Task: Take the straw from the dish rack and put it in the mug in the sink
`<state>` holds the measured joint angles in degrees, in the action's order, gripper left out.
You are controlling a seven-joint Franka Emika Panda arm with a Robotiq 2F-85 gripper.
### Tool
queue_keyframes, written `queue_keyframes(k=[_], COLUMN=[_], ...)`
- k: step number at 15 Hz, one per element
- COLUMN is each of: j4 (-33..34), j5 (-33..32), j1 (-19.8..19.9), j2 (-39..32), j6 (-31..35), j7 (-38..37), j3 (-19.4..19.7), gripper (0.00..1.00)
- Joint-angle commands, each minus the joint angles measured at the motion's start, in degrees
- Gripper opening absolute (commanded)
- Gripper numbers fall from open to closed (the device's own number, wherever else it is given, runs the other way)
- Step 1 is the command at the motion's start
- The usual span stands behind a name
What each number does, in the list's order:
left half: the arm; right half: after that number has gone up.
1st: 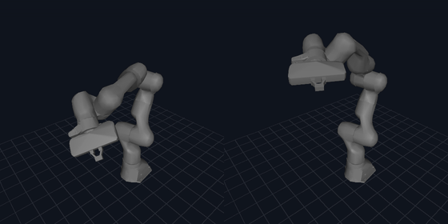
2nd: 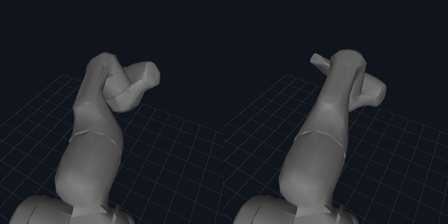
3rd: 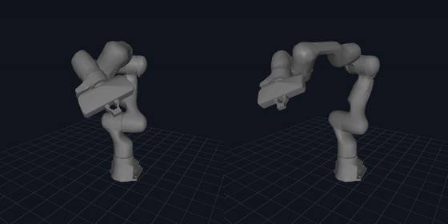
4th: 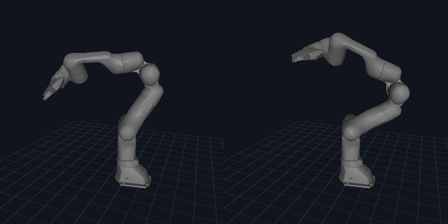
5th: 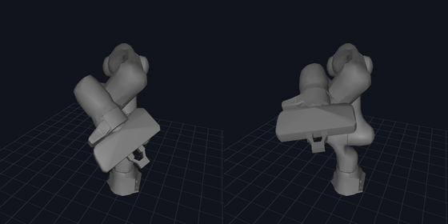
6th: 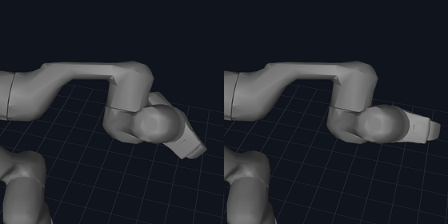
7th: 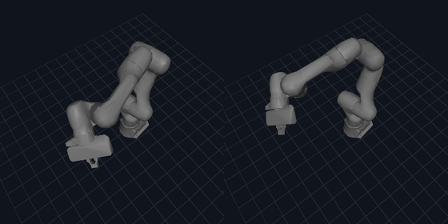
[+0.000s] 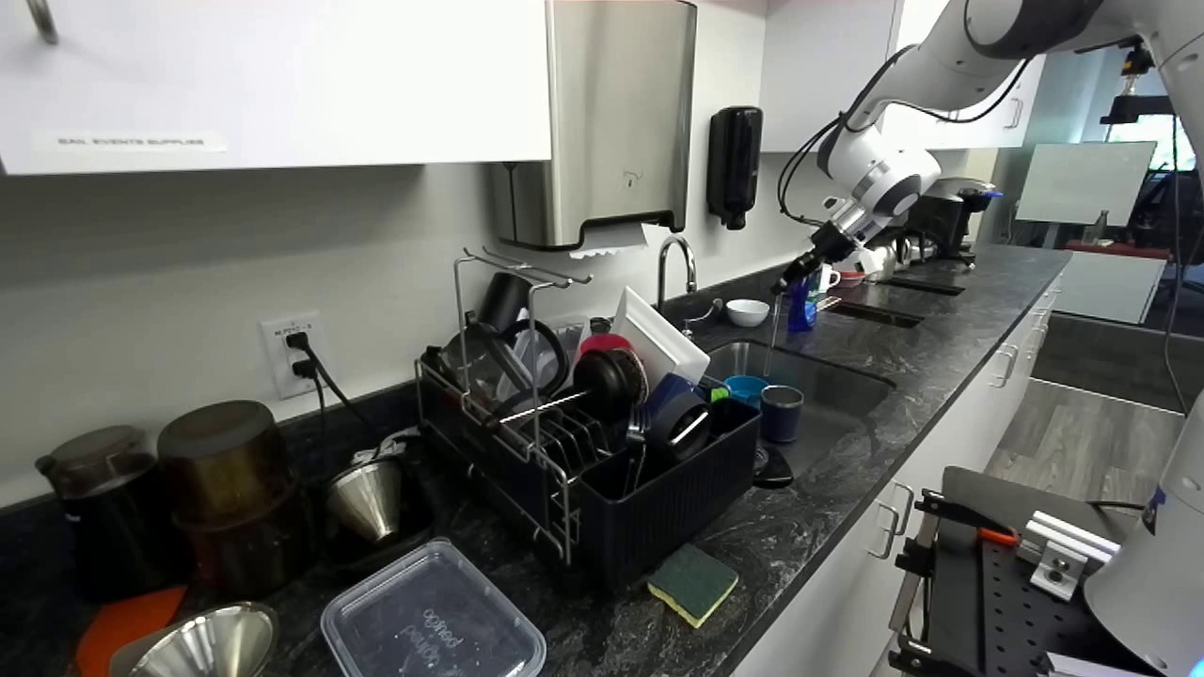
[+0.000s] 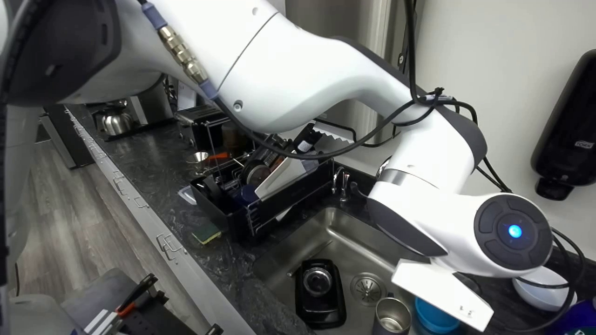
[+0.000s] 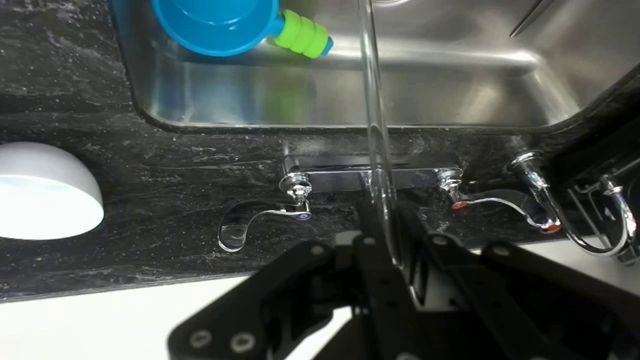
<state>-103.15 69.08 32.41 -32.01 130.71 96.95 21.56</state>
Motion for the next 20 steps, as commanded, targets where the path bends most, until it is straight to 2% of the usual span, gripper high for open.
queue_keyframes(k=[1, 20], j4=[-1.7, -5.0], j5=[0.7, 0.2], j1=[0.6, 0.6], j2=[0.9, -0.5], j6=[3.5, 9.5], j7=[0.1, 0.1], j3=[-1.8, -3.0], gripper=[0.03, 0.03])
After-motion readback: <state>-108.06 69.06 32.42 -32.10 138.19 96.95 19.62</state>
